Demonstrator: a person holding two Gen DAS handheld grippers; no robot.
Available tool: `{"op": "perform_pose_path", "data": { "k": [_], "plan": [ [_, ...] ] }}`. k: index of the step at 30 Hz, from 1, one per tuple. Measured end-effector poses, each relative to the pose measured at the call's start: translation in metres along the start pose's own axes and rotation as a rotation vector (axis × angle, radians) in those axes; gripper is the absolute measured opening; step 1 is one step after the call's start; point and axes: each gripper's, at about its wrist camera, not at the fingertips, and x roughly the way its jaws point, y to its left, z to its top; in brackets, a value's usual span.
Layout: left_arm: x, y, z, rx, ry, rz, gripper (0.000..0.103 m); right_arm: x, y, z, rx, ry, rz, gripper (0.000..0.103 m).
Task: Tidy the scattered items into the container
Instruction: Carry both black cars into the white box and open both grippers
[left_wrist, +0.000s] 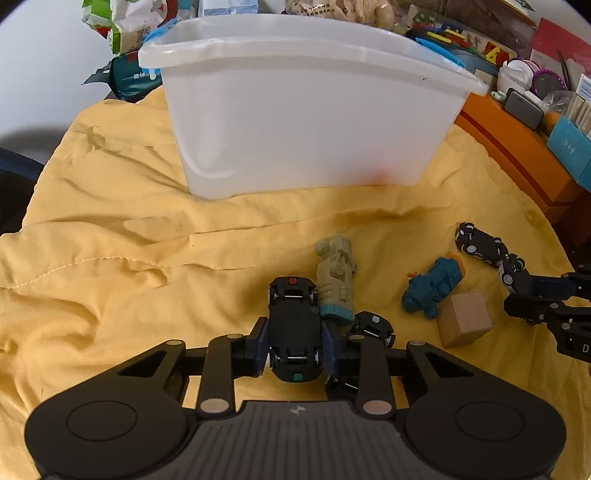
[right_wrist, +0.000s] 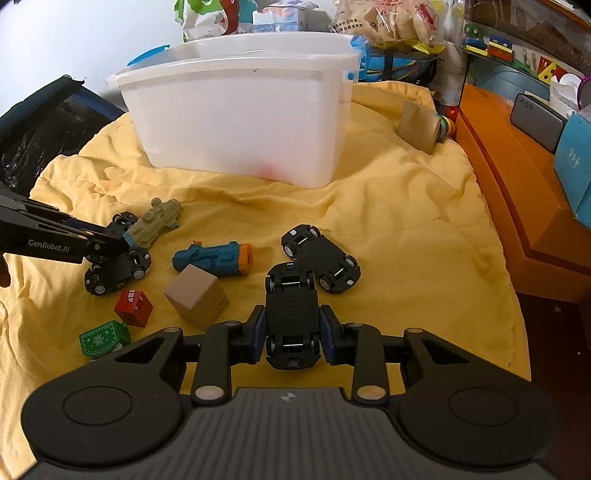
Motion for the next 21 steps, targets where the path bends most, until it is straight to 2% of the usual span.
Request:
{"op": "perform_pose_path", "data": {
  "k": [5, 9, 14, 21],
  "plan": [
    [-0.012, -0.005, 0.001, 0.028, -0.021, 0.023, 0.033, -0.007, 0.002, 0.001, -0.012, -0.021, 0.002, 0.034],
    [-0.032, -0.002, 0.01, 0.021, -0.053, 0.039, 0.033, -0.021, 0.006, 0.012, -0.026, -0.073, 0.013, 0.034],
    [-0.07, 0.009, 0.035, -0.02, -0.112, 0.039, 0.033, -0.049, 0.01, 0.048, -0.019, -0.189, 0.04, 0.034],
    [-0.111, 0.02, 0.091, -0.035, -0.181, 0.052, 0.033, -0.074, 0.009, 0.111, -0.021, -0.321, 0.063, 0.034]
  ]
}}
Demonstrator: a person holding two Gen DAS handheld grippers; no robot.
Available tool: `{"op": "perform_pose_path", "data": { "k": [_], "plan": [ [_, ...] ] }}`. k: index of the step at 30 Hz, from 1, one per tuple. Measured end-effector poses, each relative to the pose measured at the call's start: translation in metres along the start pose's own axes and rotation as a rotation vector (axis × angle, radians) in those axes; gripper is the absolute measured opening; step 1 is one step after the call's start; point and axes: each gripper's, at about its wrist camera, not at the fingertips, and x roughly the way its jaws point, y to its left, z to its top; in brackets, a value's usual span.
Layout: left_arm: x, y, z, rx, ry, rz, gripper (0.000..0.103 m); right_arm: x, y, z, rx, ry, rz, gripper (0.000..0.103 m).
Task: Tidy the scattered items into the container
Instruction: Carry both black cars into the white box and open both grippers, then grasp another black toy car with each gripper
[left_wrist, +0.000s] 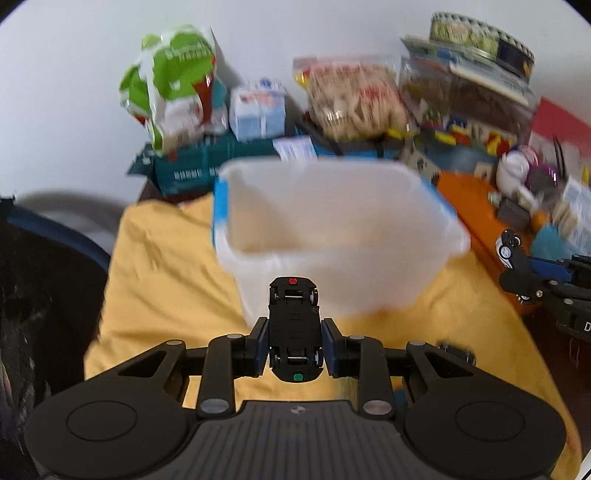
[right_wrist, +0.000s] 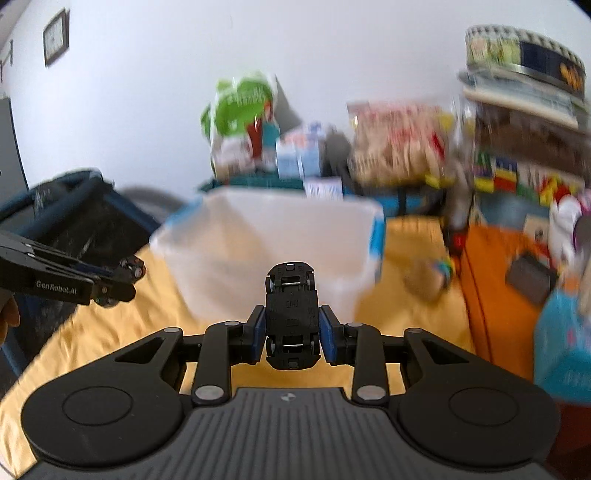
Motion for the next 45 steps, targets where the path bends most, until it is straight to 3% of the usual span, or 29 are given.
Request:
{"op": "perform_pose_path", "data": {
  "k": [8, 14, 21, 23, 25, 32, 38, 42, 45],
  "plan": [
    [0.001, -0.007, 0.061, 0.01, -0.037, -0.025, 0.033, 0.034, -0.013, 0.053, 0.037, 0.009, 0.018, 0.034],
    [0.032, -0.007, 0.083, -0.035, 0.023, -0.054, 0.033, 0.072, -0.02, 0.059, 0.056, 0.101, 0.011, 0.033],
    [0.073, -0.001, 0.095, -0.045, 0.098, -0.03, 0.034, 0.104, -0.028, 0.057, 0.07, 0.185, -0.001, 0.034],
    [0.084, 0.002, 0.095, -0.059, 0.128, -0.024, 0.047, 0.11, -0.029, 0.059, 0.073, 0.206, -0.001, 0.036],
    [0.091, 0.006, 0.093, -0.07, 0.15, -0.008, 0.053, 0.113, -0.028, 0.061, 0.062, 0.202, -0.01, 0.059],
    [0.078, 0.008, 0.078, -0.038, 0.112, -0.002, 0.053, 0.098, -0.022, 0.06, 0.025, 0.152, 0.003, 0.063],
    [0.034, -0.008, 0.028, 0.048, 0.04, -0.07, 0.058, 0.051, -0.021, 0.027, -0.002, 0.069, 0.05, 0.063],
    [0.027, -0.023, -0.023, 0.089, 0.066, -0.099, 0.058, 0.039, -0.028, -0.018, -0.005, 0.109, 0.056, 0.063],
    [0.037, -0.033, -0.058, 0.114, 0.136, -0.127, 0.058, 0.047, -0.036, -0.053, -0.002, 0.191, 0.041, 0.061]
  ]
}}
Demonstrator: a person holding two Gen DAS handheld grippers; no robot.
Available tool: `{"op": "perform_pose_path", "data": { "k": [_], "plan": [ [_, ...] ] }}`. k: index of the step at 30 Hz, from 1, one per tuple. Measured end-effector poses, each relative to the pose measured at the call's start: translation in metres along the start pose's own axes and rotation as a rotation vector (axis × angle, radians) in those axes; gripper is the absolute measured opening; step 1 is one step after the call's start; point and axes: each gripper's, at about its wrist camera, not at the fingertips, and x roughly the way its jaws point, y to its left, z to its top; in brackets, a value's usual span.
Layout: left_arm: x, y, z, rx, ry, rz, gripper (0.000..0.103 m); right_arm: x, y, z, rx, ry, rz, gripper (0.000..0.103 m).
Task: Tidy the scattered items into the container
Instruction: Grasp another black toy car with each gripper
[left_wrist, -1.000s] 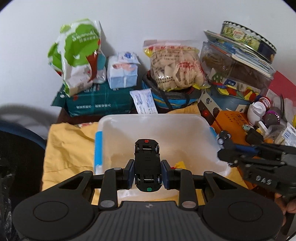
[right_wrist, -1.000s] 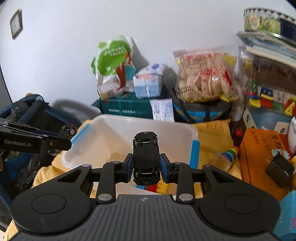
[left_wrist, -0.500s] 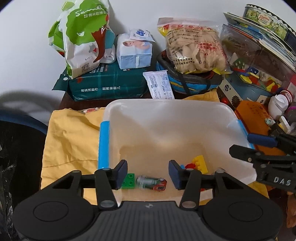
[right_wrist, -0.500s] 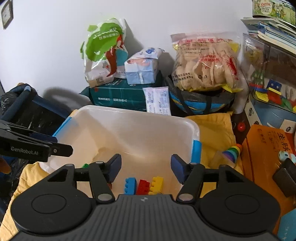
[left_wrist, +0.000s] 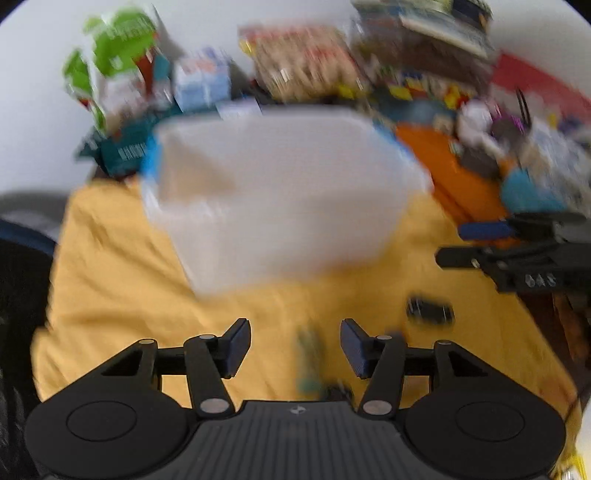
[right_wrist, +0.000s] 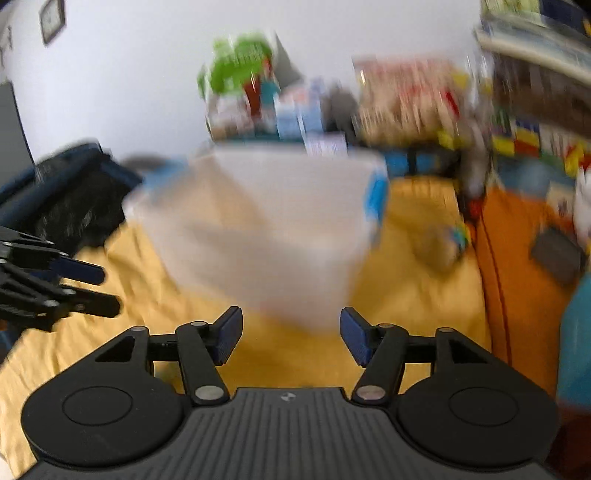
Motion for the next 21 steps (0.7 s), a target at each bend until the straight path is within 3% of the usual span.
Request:
{"op": "perform_pose_path", "data": {
  "k": [8, 21],
  "plan": [
    [0.032, -0.016, -0.042, 0.063, 0.099, -0.015, 0.058, 0.025, -0.013, -0.042, -0.015, 0.118, -0.011, 0.056],
    [0.049, -0.022, -0.049, 0.027, 0.096, -0.035, 0.055, 0.047, -0.009, -0.049, -0.091, 0.152, -0.018, 0.051]
  ]
}}
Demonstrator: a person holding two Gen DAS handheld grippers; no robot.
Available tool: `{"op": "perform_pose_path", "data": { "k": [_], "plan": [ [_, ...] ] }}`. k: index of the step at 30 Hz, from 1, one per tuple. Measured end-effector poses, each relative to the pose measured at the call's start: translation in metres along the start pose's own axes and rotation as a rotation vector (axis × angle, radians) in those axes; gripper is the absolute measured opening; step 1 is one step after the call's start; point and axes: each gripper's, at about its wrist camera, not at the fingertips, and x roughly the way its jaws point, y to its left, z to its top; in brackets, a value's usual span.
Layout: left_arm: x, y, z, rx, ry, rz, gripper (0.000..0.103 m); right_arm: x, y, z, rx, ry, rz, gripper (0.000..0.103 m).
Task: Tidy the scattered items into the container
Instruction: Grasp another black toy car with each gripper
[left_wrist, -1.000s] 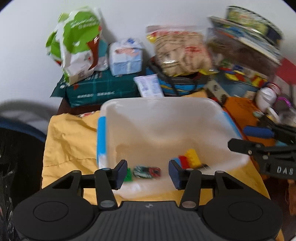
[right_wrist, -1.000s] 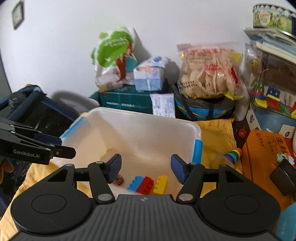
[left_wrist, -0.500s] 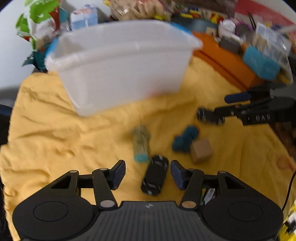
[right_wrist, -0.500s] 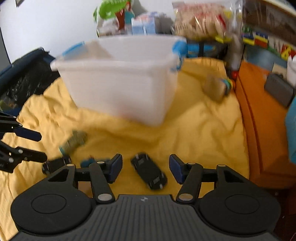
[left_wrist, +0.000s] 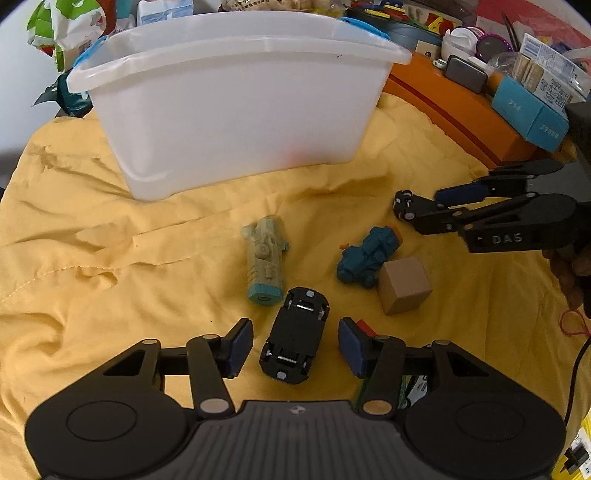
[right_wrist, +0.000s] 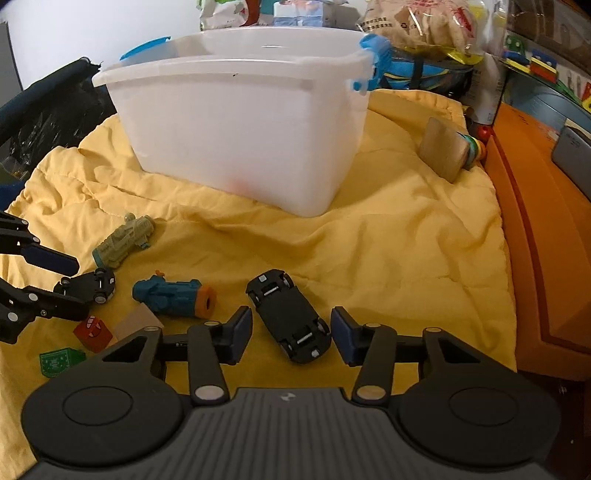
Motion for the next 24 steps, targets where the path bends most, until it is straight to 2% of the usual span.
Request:
{"op": "perform_pose_path", "data": {
  "k": [6, 8, 9, 17, 21, 24],
  "plan": [
    [-0.001, -0.002, -0.004, 0.007, -0.016, -0.031, 0.055, 0.01, 0.002, 0.001, -0.027, 0.031, 0.0, 0.051],
    [-0.001, 0.002, -0.004, -0.015, -0.015, -0.036, 0.055, 0.01, 0.001, 0.0, -0.014, 0.036, 0.005, 0.049],
    [-0.001, 0.004, -0.004, -0.024, -0.014, -0.034, 0.055, 0.01, 0.001, -0.001, -0.009, 0.036, 0.007, 0.043],
    [0.0, 0.016, -0.006, -0.039, 0.008, -0.017, 0.055, 0.005, 0.001, -0.003, -0.024, 0.031, 0.003, 0.04],
    [0.009, 0.009, -0.003, -0.008, 0.024, -0.022, 0.055, 0.006, 0.002, -0.001, -0.028, 0.03, -0.003, 0.04],
    [0.013, -0.001, -0.005, 0.049, 0.012, 0.007, 0.055, 0.007, 0.004, 0.0, -0.028, 0.031, -0.011, 0.04]
  ]
}}
